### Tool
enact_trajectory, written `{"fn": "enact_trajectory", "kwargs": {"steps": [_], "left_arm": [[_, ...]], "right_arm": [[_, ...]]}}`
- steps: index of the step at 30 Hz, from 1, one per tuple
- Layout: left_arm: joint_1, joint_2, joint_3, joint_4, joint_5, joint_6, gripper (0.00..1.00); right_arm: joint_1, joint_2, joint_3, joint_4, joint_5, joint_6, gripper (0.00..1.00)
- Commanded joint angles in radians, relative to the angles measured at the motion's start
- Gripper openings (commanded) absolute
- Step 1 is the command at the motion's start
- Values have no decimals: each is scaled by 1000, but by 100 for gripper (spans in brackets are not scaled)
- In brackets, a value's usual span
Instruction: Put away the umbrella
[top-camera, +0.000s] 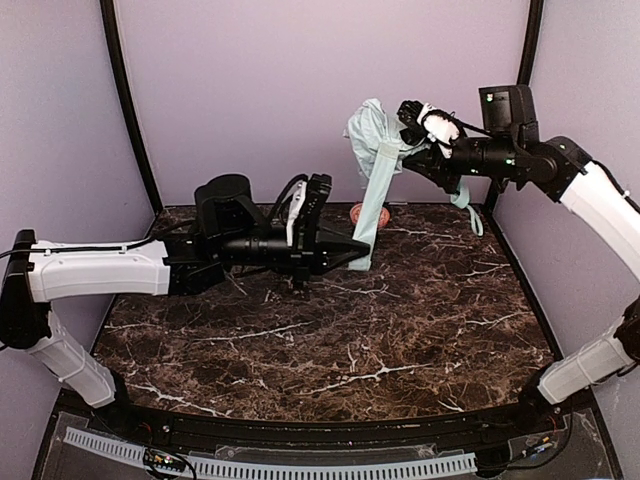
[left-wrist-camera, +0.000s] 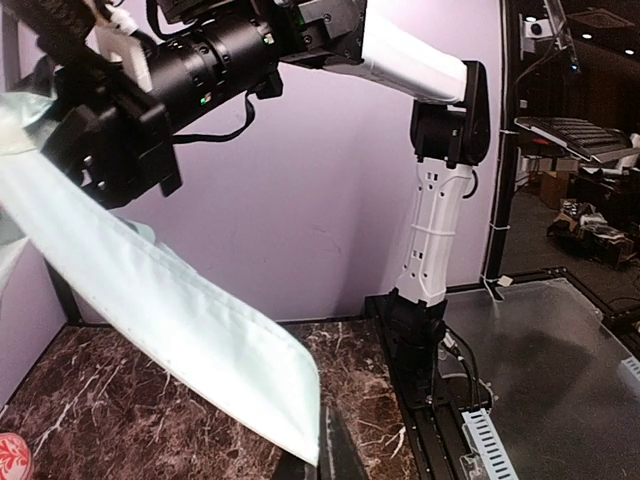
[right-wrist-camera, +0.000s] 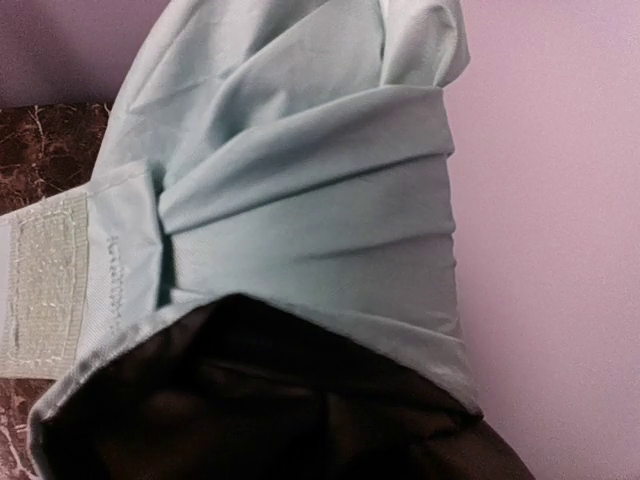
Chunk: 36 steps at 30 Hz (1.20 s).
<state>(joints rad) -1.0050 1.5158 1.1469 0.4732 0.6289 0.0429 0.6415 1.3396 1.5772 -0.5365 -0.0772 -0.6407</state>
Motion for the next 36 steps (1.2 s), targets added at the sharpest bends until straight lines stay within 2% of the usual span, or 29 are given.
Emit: {"fn": "enact_trajectory", "kwargs": {"steps": [1,3,7,13,17,22,28,33,36], "left_arm": [[11,-54,-97,-59,16,25,0],[39,-37,-135,-66,13,72,0],[80,26,-85,-167,-14,184,0],[173,77,-86,-158,-75,319,0],[199,154,-12,-178,-82,415,0],[241,257,136,-233,-82,573,0],[296,294,275,-243,-67,754,0],[298,255,307,-256,-104,885,0],[290,206,292,-236,-92,885,0]], "right_arm": [[-78,-3,155,52,-240,253,0],[-77,1,177,29,-306,270,0],[-77,-19,166,6,-482,240,0],[-77,-118,50,-20,-771,109,0],[-60,-179,-53,4,-859,59,0],[78,-203,-138,-37,-718,-49,0],[338,-155,-257,-141,-424,-155,0],[389,-153,-480,-118,-303,-120,0],[392,-130,-601,-50,-298,-72,0]]}}
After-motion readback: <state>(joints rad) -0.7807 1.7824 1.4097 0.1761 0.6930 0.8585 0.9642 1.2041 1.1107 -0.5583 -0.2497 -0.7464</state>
